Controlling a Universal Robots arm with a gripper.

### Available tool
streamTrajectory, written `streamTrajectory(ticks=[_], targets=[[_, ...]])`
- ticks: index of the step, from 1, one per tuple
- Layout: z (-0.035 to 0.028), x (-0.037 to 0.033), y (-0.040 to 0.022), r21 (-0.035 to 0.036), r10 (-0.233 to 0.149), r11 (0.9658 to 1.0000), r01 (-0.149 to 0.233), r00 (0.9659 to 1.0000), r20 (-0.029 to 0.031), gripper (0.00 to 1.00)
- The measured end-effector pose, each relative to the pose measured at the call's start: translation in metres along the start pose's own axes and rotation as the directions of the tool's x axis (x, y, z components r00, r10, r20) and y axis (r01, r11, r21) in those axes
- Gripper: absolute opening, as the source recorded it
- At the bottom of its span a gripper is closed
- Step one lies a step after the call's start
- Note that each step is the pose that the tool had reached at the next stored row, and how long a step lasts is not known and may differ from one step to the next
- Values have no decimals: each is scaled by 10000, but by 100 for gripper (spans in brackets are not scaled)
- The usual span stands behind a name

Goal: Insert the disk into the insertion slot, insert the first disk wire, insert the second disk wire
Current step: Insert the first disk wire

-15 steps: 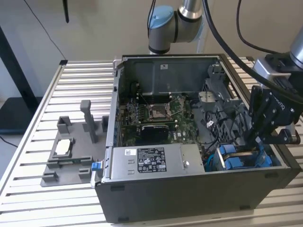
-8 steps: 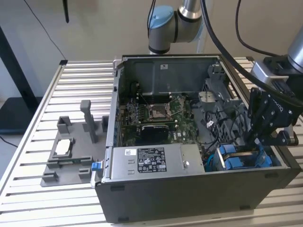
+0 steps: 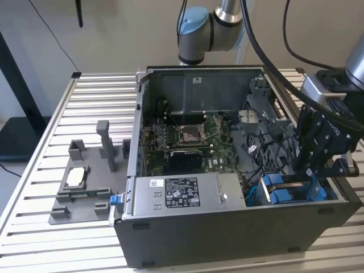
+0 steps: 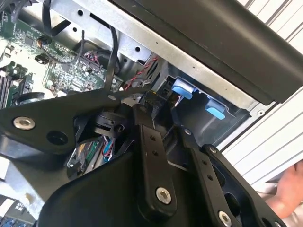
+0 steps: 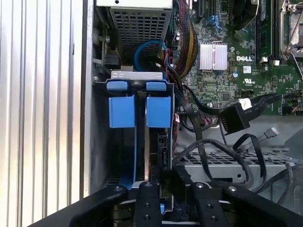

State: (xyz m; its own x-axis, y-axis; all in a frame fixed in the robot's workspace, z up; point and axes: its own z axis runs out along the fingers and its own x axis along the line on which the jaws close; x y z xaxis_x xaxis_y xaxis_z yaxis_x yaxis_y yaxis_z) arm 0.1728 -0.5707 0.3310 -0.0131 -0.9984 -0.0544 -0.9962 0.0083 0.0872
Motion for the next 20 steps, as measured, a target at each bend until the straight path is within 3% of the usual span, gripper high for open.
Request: streamTrajectory(ticks=[14,20], targets=[[-421,-23,37,-1,1,10000,-1,10000,-1,27],[-505,-54,51,31,-2,10000,2,10000,2,27]])
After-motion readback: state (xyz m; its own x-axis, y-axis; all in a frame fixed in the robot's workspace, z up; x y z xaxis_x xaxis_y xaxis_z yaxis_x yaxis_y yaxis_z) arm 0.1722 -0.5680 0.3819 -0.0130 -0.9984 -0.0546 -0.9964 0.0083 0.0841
